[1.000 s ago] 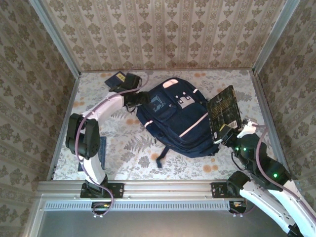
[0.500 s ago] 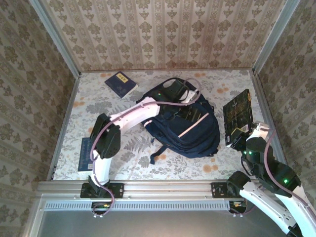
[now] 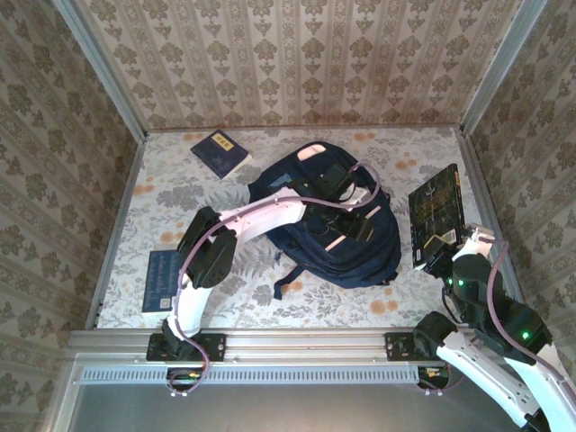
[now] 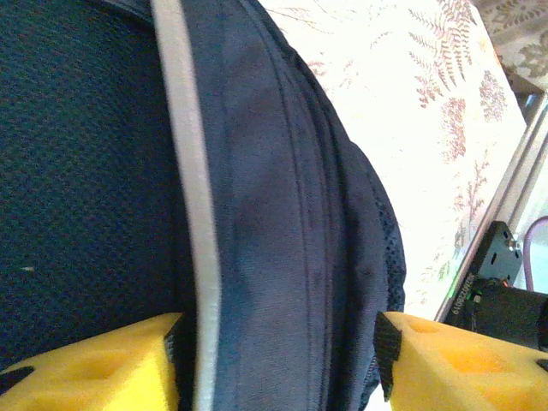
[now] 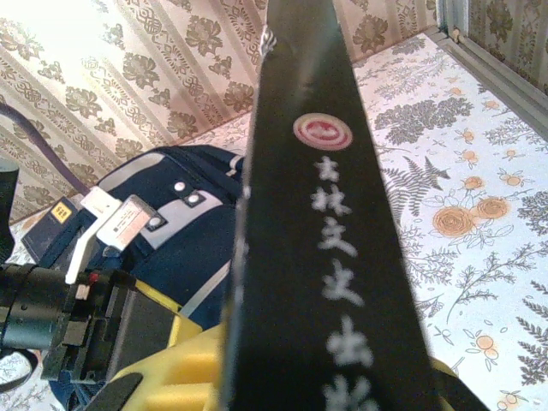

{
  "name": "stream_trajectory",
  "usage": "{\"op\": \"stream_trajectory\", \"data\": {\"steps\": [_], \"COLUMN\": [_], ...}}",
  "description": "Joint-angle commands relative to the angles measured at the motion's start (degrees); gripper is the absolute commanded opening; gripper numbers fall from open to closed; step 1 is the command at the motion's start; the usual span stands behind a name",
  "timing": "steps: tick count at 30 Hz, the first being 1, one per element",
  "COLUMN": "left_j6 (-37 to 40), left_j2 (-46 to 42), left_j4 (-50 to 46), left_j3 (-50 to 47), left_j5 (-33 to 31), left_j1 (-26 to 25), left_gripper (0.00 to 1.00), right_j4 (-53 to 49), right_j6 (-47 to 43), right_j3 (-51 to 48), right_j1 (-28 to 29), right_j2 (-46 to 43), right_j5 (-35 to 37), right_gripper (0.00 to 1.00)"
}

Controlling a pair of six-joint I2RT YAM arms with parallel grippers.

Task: Pack the student bag
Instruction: Open the student bag at the center of the table.

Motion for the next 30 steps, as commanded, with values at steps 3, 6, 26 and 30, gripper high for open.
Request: {"op": "stream_trajectory", "data": {"steps": [3,6,26,30], "left_j6": [1.1,1.6,3.4,3.6], "left_j2": [0.0,1.1,-14.7,-13.7], "left_j4": [-1.0,-1.4,-8.5,-9.6], "left_j3": [0.1,0.0,14.0,17.4], "left_j5": [1.4,1.3,4.0,7.4], "left_j1": [-1.0,-1.1,15.1,17.4], "left_gripper": [0.52,0.37,0.0,0.0], "right_j4": [4.0,4.5,-3.7,2.7], "right_j6": [-0.7,-0.5,3.0,6.6], "right_j3": [-0.3,-0.6,3.6,-0.2], "right_j1": [-0.2,-0.1,-0.2,-0.2], "right_j2": [1.2,1.8,5.1,5.9], "right_j5": [0.2,-0.6,-3.4,-13.1], "right_gripper": [0.0,0.0,0.0,0.0]}}
